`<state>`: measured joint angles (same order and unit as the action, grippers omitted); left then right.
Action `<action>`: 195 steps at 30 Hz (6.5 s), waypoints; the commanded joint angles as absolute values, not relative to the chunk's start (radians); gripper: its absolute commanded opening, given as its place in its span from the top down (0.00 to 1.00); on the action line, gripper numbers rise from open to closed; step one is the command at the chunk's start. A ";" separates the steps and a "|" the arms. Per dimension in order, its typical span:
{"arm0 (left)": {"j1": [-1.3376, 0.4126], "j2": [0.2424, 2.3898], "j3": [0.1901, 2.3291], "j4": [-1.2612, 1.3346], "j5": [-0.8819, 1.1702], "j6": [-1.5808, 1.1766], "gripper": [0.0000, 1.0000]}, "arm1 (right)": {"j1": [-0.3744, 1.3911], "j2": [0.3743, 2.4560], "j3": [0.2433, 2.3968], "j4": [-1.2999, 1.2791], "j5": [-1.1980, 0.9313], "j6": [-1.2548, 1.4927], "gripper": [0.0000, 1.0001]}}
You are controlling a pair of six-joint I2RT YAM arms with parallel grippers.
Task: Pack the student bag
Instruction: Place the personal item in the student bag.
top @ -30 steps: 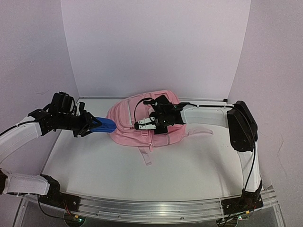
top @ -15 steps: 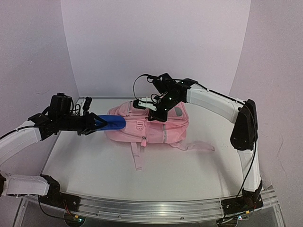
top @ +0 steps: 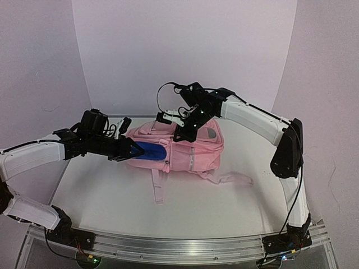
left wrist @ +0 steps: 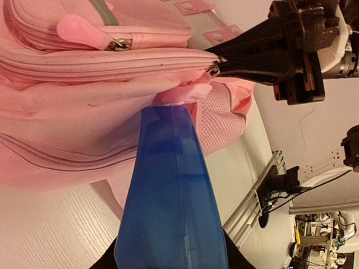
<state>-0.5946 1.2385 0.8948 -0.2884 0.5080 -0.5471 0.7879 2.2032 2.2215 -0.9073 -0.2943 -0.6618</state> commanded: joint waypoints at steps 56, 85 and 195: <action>-0.678 1.684 0.874 0.552 0.640 -0.368 0.78 | 0.861 2.049 2.334 -0.778 -0.619 -0.557 1.00; -0.675 1.400 0.657 0.258 0.280 -0.612 0.88 | 0.806 2.114 2.354 -0.702 -0.610 -0.302 1.00; -0.771 1.650 0.890 0.249 0.466 -0.464 0.78 | 0.805 2.114 2.266 -0.590 -0.739 -0.168 1.00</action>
<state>-0.7190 1.6052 0.8351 0.1542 0.2366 -0.5569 0.7643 2.2101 2.2024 -0.8185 -0.5521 -0.2110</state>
